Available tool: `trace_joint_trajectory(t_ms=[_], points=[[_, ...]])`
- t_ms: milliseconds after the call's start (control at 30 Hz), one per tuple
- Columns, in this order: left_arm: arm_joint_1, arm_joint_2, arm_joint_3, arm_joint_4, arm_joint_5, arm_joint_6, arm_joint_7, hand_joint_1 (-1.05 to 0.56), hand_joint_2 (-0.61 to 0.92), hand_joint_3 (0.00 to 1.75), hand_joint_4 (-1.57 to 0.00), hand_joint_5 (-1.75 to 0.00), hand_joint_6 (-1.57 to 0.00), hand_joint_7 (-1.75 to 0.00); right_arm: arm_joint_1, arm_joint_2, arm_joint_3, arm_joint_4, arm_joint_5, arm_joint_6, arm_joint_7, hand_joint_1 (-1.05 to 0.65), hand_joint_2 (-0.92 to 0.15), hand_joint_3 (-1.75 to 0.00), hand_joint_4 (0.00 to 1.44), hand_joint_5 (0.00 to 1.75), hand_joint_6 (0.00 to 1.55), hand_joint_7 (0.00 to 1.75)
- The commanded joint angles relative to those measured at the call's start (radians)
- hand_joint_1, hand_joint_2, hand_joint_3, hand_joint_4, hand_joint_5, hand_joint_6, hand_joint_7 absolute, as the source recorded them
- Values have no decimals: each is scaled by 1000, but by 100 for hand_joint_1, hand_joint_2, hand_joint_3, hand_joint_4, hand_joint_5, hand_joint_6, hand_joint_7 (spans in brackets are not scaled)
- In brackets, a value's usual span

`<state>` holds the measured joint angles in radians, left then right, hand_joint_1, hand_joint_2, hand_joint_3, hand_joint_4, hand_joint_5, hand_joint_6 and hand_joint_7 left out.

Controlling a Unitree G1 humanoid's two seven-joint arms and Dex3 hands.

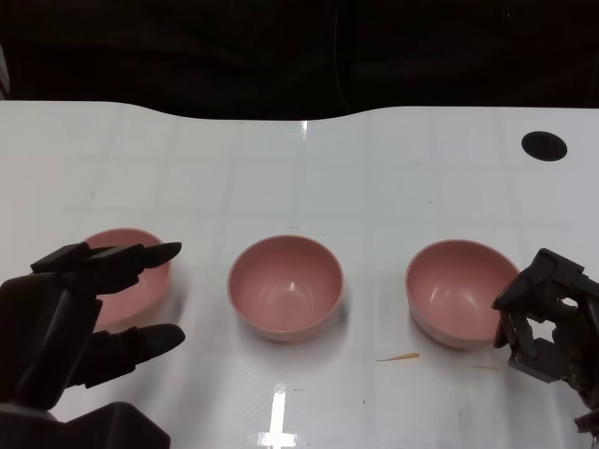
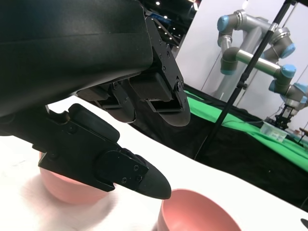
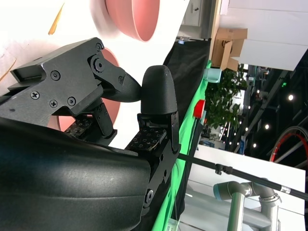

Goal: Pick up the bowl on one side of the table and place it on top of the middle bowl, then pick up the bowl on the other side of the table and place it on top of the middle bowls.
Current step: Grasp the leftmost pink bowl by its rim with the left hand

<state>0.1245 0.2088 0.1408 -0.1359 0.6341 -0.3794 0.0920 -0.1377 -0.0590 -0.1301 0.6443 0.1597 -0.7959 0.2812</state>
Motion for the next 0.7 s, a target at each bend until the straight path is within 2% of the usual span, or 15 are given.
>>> trace_joint_trajectory(t_ms=[33,100,233,333,467,700], points=[[7,26,-8,-12,-6,16,25,-67,89,0,-62,-32,-83,-3,0,-17,-11,4,-3,-10,-7,-15,-59,-106,84,170,76,144],[8,30,-12,-13,-8,20,28,-67,89,0,-62,-31,-83,-3,0,-17,-11,4,-3,-10,-7,-15,-59,-106,84,170,76,144],[-18,105,-45,-106,230,185,-38,-73,89,0,-66,-17,-81,0,3,-19,-7,-2,-4,-5,1,-15,-60,-106,83,170,75,142],[-17,117,-65,-122,242,225,-37,-73,89,0,-67,-14,-81,0,3,-19,-7,-2,-3,-5,2,-15,-60,-106,83,170,75,142],[-86,165,-138,19,377,361,-81,-76,90,0,-63,-6,-79,0,19,-19,-2,-41,-4,29,-2,-15,-61,-103,81,170,75,140],[-137,211,-196,102,367,413,-61,-76,91,0,-64,-3,-76,0,20,-16,-3,-50,-6,34,-3,-14,-62,-101,81,170,76,137]])
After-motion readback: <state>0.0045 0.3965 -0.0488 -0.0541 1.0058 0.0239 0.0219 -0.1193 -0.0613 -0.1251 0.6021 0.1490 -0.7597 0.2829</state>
